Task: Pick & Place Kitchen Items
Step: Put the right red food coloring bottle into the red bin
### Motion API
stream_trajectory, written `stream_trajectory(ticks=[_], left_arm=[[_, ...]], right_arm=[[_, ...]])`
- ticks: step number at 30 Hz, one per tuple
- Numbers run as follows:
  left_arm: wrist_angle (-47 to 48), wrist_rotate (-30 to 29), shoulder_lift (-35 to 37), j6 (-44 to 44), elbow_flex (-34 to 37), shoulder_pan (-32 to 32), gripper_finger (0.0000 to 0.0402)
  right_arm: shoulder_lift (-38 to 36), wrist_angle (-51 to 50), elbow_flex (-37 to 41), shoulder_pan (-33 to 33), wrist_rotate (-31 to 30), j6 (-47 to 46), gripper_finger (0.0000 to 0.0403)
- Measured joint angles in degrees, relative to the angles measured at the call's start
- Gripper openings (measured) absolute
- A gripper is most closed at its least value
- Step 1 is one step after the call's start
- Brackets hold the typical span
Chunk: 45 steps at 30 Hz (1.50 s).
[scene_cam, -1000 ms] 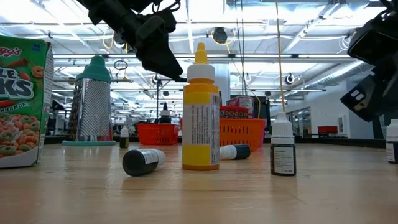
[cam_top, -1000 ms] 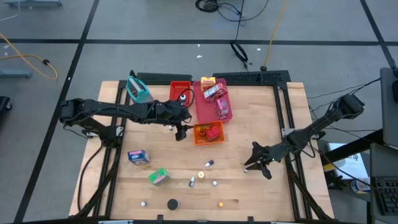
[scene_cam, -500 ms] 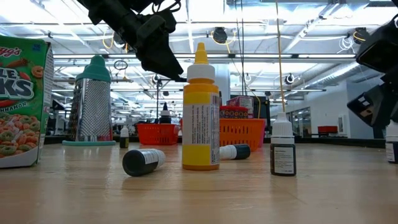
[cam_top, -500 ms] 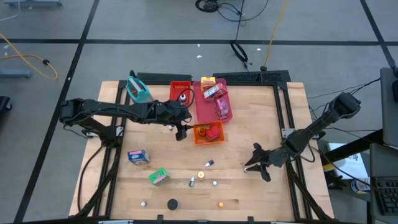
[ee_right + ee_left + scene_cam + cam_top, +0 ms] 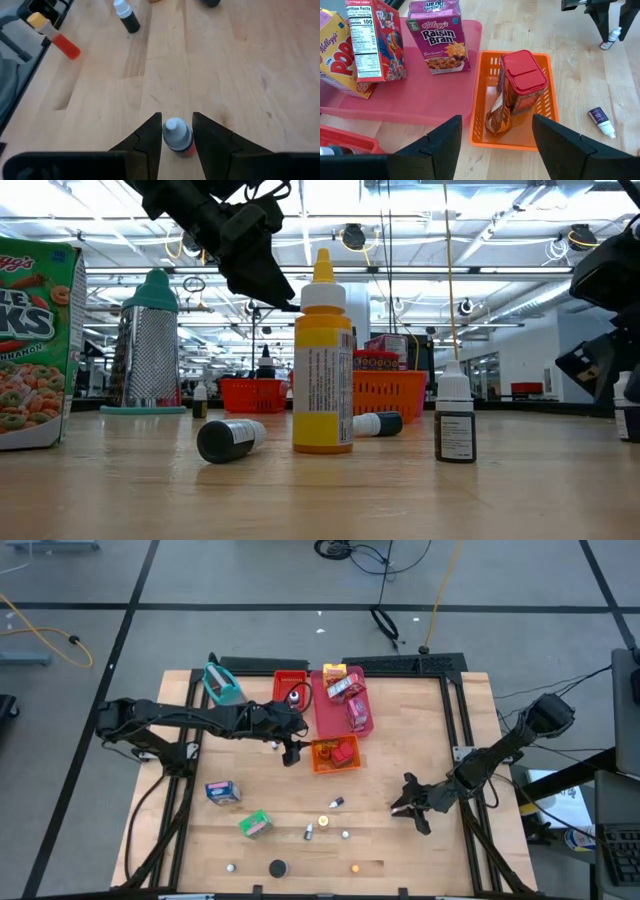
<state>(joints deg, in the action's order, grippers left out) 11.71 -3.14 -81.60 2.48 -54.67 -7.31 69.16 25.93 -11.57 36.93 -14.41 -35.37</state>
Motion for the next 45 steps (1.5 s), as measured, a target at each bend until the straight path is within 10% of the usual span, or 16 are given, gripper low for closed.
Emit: stream_trajectory(ticks=[17, 45], left_arm=[[-1.79, 0.22, 0.0, 0.52, 0.01, 0.04, 0.0244], [-16.66, 3.23, -0.02, 0.28, 0.01, 4.1, 0.0244]], right_arm=[[0.39, 8.29, -0.02, -1.57, -3.76, 4.83, 0.0057], [-8.96, 9.93, -14.18, -26.09, -0.26, 28.34, 0.0057]])
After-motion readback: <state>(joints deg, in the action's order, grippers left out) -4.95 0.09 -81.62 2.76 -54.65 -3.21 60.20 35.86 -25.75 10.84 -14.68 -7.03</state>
